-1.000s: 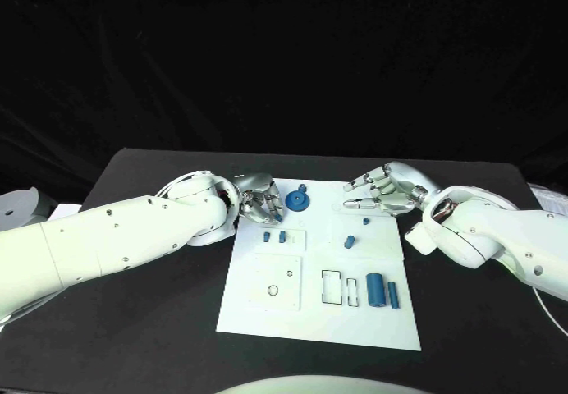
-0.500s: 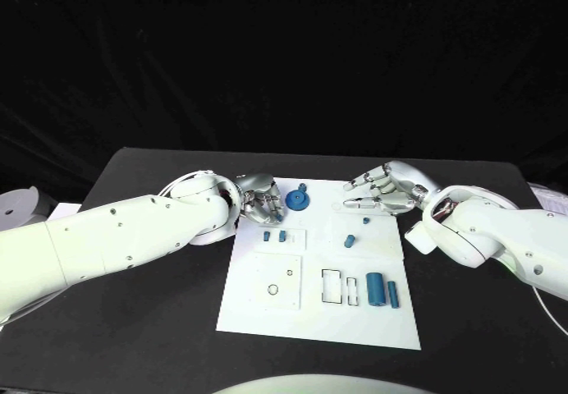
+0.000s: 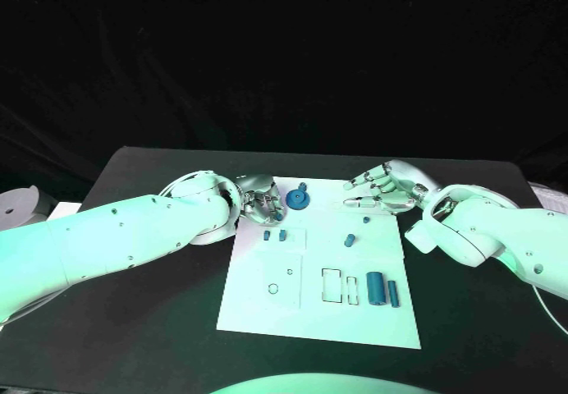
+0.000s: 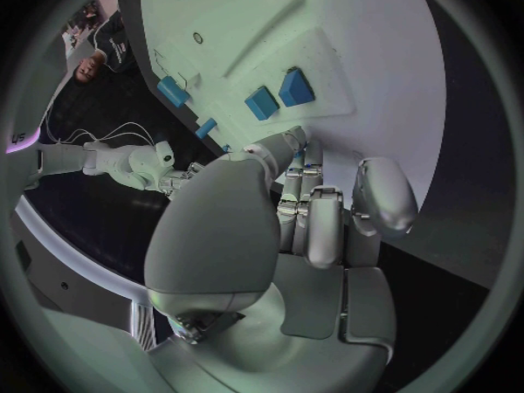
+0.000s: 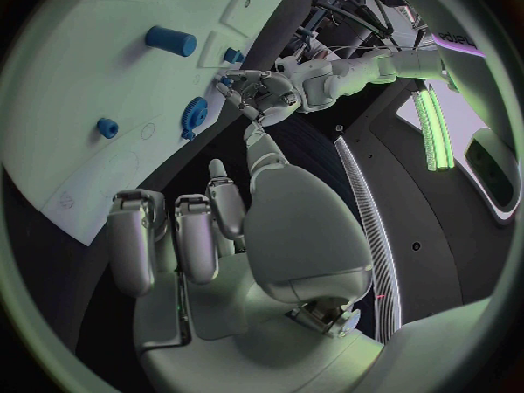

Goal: Assemble the parts on the task board

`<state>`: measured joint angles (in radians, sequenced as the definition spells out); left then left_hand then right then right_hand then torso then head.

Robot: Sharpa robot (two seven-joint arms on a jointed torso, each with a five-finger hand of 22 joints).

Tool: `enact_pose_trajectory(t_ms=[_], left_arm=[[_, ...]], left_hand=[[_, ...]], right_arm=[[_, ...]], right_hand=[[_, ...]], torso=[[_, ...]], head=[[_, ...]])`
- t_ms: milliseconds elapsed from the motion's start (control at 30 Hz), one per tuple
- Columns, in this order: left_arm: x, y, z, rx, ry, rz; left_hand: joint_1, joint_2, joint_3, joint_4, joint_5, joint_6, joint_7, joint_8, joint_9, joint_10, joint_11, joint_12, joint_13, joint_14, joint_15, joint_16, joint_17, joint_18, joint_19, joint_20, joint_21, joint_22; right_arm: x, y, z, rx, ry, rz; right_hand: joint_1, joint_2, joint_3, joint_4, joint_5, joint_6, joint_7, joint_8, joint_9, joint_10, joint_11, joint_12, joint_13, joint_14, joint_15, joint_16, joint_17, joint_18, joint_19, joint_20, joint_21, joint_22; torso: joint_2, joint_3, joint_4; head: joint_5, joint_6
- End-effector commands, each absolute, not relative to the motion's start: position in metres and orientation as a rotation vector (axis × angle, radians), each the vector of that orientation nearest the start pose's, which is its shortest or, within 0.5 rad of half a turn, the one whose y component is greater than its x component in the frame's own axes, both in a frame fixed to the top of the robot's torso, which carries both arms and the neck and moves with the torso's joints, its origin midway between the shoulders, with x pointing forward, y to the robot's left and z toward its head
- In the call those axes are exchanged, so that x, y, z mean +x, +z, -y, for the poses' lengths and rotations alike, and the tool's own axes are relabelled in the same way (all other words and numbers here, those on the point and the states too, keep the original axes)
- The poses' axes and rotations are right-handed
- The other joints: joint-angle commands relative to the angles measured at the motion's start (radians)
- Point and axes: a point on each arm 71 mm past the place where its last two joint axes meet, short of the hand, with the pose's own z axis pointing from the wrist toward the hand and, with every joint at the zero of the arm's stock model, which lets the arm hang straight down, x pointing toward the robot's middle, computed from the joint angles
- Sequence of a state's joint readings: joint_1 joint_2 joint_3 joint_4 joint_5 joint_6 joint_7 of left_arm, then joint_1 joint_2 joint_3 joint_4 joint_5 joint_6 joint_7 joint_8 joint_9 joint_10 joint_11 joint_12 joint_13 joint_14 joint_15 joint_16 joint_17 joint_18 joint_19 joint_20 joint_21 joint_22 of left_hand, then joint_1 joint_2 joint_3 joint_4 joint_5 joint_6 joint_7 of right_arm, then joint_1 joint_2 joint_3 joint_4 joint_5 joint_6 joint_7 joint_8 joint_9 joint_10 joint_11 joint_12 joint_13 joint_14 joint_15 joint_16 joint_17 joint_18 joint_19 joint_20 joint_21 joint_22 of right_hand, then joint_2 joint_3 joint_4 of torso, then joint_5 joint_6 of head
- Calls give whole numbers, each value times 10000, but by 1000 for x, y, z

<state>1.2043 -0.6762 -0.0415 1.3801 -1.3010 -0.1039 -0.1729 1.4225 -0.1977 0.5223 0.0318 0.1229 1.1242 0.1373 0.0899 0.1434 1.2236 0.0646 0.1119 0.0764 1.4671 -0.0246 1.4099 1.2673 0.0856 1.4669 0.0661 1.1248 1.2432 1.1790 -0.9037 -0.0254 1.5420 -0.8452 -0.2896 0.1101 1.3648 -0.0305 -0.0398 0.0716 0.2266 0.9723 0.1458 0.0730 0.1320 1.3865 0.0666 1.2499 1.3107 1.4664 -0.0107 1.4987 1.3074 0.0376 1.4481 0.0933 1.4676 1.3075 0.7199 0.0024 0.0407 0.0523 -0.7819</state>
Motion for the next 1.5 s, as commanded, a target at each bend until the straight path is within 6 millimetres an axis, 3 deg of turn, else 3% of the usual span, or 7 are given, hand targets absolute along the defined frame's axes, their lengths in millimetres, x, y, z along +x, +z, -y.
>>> enact_pose_trajectory(t_ms=[33,567,933,1067,1167,1300,1500], left_arm=[[506,-211,-156,963,-6667,-19538],[507,-212,-162,797,-6484,-19549],[507,-207,-177,141,-6912,-19122],[506,-200,-189,-1257,-8295,-18706],[506,-193,-202,-3279,-9956,-18073],[505,-185,-219,-7252,-12542,-16596],[496,-181,-229,-10609,-14593,-15051]], left_hand=[[-124,-35,-11,-75,-34,-158,71,-137,-68,-60,91,-135,-20,456,93,6,-50,42,243,98,37,22],[-349,-260,40,-156,-33,-1154,258,-296,-506,-474,295,-491,-77,397,264,-66,-287,41,210,253,-11,23],[-282,-233,104,-241,-19,-1269,258,-238,-629,-671,325,-493,-81,371,296,-97,-390,54,196,299,-60,1],[-230,-163,201,-293,-19,-999,147,-117,-617,-580,248,-419,-48,409,243,34,-137,68,165,288,-79,3],[-173,-31,352,-345,-21,-642,232,34,-596,-504,292,-338,-33,99,257,-469,-998,259,-201,304,-1147,-712],[-130,158,445,-435,-45,-625,294,3,-691,-489,320,-106,3,-1132,307,-2163,-3610,708,-1351,351,-3747,-2393],[-171,333,258,-459,-58,-579,249,45,-718,-300,237,288,121,-1584,272,-2687,-4405,853,-1824,343,-4582,-2901]], right_arm=[[478,-187,221,3403,10761,-17274],[480,-187,225,3475,10604,-17269],[483,-189,234,3155,9972,-17236],[484,-189,240,2556,9375,-17243],[483,-189,244,1813,8785,-17238],[480,-188,245,381,7691,-17163],[475,-190,241,-1582,5871,-17146]], right_hand=[[-18,80,-45,10,51,65,13,7,12,-9,-69,-50,41,770,-37,-24,1448,121,-16,-6,-42,424],[-14,87,-79,-2,47,59,14,2,13,-81,-69,-173,-58,760,-37,-56,1402,128,-31,-6,-57,396],[366,388,-153,-151,-15,179,-52,34,66,-2627,-162,-5791,-4605,652,-128,-428,929,220,-248,-88,-307,-22],[777,508,156,-284,-168,449,-51,26,82,-2890,-168,-7441,-6044,629,-145,-574,751,236,-273,-121,-369,-107],[1193,559,577,-497,-316,714,-56,42,91,-3048,-126,-8572,-7091,624,-118,-638,673,235,-265,-102,-383,-117],[1383,382,1368,-793,-462,1008,-90,-67,49,-2762,-11,-10013,-8723,632,-15,-680,618,228,-229,1,-375,-90],[1052,15,2183,-862,-951,1282,-145,-79,11,-2593,-13,-10857,-9920,631,32,-707,575,237,-224,50,-397,-115]], torso=[[0,4,4],[-7,0,-8],[-11,-5,-7],[-13,4,-9],[-15,14,-7],[-3,-4,-2],[-4,-15,-19]], head=[[3,2],[13,12],[-23,55],[-51,108],[-61,166],[-152,270],[-452,361]])
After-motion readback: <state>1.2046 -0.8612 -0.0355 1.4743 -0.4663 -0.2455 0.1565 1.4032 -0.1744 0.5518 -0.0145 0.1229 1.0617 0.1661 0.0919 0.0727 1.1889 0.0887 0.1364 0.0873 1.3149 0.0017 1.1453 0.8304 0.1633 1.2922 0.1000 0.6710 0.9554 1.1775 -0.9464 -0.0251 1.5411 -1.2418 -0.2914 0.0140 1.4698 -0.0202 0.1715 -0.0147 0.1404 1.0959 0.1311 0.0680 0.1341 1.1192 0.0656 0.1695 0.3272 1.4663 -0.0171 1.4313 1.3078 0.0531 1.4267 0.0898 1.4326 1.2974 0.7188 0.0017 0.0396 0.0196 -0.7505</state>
